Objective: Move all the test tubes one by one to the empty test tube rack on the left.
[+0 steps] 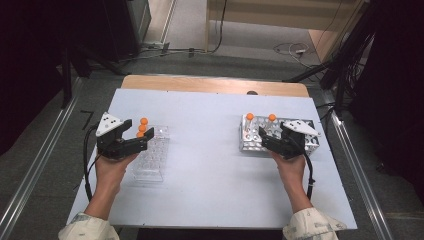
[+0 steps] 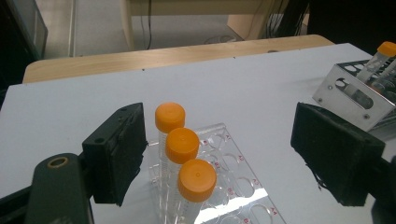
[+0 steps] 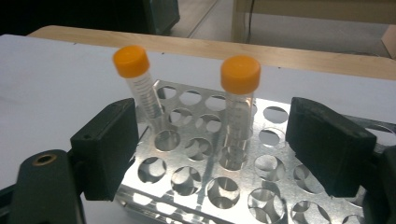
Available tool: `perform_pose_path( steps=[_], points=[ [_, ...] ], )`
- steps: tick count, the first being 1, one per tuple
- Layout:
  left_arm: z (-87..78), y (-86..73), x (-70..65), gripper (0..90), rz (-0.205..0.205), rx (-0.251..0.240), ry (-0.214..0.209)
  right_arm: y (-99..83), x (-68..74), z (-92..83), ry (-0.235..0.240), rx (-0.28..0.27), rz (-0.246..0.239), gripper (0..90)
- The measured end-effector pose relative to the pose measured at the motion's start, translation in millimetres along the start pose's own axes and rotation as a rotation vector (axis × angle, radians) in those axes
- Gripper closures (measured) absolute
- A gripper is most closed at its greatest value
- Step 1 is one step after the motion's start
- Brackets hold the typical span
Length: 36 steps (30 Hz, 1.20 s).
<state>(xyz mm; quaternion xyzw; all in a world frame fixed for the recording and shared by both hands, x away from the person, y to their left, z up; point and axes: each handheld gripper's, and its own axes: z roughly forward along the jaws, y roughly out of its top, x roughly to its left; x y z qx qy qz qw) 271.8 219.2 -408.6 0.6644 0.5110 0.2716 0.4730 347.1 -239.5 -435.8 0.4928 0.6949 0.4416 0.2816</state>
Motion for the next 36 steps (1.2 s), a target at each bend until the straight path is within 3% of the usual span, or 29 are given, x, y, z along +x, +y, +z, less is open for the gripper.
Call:
perform_pose_path(
  steps=[8, 22, 36],
  points=[
    [1.2, -0.7, -1.1, 19.0, 0.003, 0.003, -0.002, -4.1, -8.3, 16.2, -0.035, 0.000, -0.007, 21.6],
    [1.6, -1.3, -2.3, 19.1, 0.006, 0.008, -0.006, -8.1, -11.8, 29.6, -0.062, -0.003, -0.029, 52.2],
    [3.0, -2.5, -3.2, 19.2, 0.005, 0.015, -0.010, -10.4, -10.2, 34.4, -0.059, 0.008, -0.049, 70.1]
  ],
)
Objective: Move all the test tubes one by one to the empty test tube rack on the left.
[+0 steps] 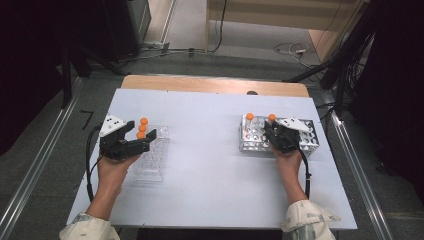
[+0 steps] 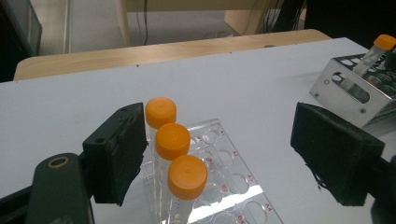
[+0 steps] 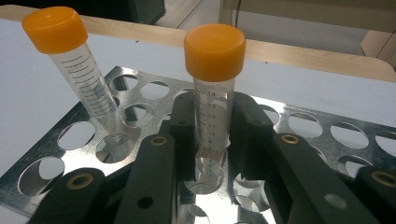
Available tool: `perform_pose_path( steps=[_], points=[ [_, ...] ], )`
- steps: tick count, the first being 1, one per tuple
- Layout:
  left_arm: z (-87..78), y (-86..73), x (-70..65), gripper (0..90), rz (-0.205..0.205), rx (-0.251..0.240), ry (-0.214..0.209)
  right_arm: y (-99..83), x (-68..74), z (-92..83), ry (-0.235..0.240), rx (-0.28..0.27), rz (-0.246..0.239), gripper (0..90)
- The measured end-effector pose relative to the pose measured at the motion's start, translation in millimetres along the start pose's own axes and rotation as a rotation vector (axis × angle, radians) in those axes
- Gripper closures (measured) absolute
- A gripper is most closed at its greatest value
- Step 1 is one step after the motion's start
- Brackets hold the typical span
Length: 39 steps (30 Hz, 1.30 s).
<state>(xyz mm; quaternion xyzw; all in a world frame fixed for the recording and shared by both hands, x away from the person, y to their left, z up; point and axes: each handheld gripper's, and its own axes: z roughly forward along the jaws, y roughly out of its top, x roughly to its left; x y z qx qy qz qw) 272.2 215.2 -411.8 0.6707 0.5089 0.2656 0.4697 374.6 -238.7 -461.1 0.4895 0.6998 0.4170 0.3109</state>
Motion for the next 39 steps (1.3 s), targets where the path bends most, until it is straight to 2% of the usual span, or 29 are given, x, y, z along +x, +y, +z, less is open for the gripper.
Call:
perform_pose_path(
  steps=[6, 12, 29, 34, 39],
  points=[
    [-0.4, 0.3, -0.7, 19.3, -0.002, -0.003, -0.003, 0.2, -2.1, -0.6, 0.000, 0.001, 0.011, 71.5],
    [-2.0, 1.4, -1.0, 19.3, -0.002, -0.010, -0.006, 4.2, -3.4, -5.7, -0.001, -0.026, 0.016, 71.8],
    [-4.1, 3.3, -3.5, 19.2, 0.001, -0.022, -0.017, 34.2, -2.6, -44.6, -0.005, -0.168, -0.008, 72.0],
    [-6.5, 5.5, -7.1, 19.1, 0.009, -0.033, -0.024, 40.7, 1.5, -60.1, 0.028, -0.181, -0.005, 72.0],
    [-9.0, 7.2, -10.3, 19.1, 0.010, -0.048, -0.036, 38.6, 14.6, -72.6, 0.067, -0.156, -0.052, 72.1]
  ],
)
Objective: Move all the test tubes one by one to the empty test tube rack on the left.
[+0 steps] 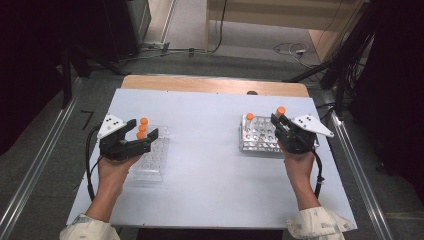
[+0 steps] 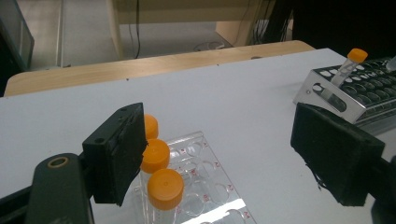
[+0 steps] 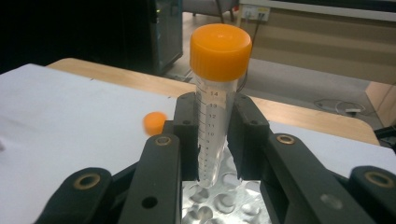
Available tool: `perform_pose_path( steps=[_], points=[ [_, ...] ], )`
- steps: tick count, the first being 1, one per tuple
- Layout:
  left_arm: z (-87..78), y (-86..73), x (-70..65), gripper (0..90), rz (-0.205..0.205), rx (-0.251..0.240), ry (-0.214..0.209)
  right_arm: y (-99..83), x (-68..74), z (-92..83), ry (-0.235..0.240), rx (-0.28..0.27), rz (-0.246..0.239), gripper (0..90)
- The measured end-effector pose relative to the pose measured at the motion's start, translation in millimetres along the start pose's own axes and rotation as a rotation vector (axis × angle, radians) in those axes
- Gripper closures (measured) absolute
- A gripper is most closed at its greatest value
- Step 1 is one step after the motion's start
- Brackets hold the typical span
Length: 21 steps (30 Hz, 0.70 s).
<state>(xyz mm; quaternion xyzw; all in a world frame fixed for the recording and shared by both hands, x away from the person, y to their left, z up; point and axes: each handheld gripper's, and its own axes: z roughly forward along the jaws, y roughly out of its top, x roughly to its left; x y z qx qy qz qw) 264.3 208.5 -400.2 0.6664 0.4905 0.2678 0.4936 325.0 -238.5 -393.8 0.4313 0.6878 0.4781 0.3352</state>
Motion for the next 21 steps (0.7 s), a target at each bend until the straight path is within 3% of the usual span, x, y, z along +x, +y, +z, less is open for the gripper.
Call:
perform_pose_path(
  steps=[12, 21],
  points=[
    [3.3, 0.3, -11.9, 19.0, 0.023, 0.006, -0.035, -5.8, 28.0, -9.6, 0.100, 0.036, -0.031, 72.0],
    [6.3, -0.8, -23.1, 18.9, 0.041, 0.019, -0.071, -5.4, 40.3, -9.6, 0.143, 0.042, -0.046, 72.0]
  ],
)
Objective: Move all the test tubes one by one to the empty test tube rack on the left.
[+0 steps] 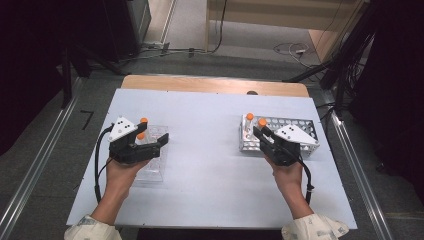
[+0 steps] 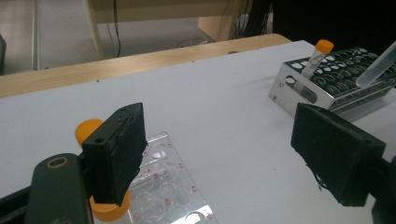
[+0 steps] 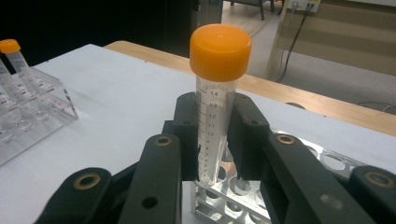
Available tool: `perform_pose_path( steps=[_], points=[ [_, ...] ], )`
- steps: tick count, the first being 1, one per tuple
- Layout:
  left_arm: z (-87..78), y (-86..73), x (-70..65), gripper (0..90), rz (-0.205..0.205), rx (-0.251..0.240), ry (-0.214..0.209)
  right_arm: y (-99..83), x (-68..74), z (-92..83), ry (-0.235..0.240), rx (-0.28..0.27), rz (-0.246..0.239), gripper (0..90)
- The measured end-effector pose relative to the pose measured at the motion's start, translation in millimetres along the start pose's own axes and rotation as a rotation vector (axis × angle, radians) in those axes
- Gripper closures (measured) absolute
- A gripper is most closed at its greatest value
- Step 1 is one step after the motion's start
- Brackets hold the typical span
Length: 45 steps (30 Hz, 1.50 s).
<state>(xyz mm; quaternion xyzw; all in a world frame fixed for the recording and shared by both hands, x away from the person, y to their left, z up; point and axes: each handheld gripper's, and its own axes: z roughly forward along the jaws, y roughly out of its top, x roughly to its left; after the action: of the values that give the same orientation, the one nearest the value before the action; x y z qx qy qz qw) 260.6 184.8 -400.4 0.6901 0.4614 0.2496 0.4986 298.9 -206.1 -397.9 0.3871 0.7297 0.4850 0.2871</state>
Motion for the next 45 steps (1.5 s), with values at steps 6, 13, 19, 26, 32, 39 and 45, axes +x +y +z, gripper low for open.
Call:
perform_pose_path(
  steps=[6, 13, 19, 26, 32, 39, 45],
  points=[
    [1.2, 0.5, -6.6, 18.9, 0.013, 0.002, -0.018, -0.3, 7.9, 1.5, 0.024, 0.005, -0.008, 72.1],
    [2.8, 0.6, -12.2, 18.9, 0.023, 0.003, -0.031, -3.1, 21.1, 7.9, 0.060, 0.022, -0.024, 72.0],
    [4.4, 0.4, -15.8, 18.9, 0.031, 0.009, -0.039, -4.4, 28.7, 11.4, 0.090, 0.030, -0.034, 72.1],
    [5.9, 0.2, -20.7, 19.0, 0.041, 0.010, -0.054, -5.4, 37.3, 13.9, 0.120, 0.039, -0.045, 72.1],
    [6.4, 0.1, -22.4, 19.0, 0.040, 0.008, -0.064, -6.2, 44.6, 15.3, 0.141, 0.044, -0.057, 72.1],
    [7.0, 0.2, -25.7, 19.0, 0.048, 0.010, -0.072, -7.5, 52.9, 17.6, 0.165, 0.050, -0.066, 72.0],
    [8.6, 0.0, -30.8, 19.1, 0.056, 0.012, -0.089, -9.4, 62.0, 21.4, 0.194, 0.054, -0.073, 72.1]
  ],
)
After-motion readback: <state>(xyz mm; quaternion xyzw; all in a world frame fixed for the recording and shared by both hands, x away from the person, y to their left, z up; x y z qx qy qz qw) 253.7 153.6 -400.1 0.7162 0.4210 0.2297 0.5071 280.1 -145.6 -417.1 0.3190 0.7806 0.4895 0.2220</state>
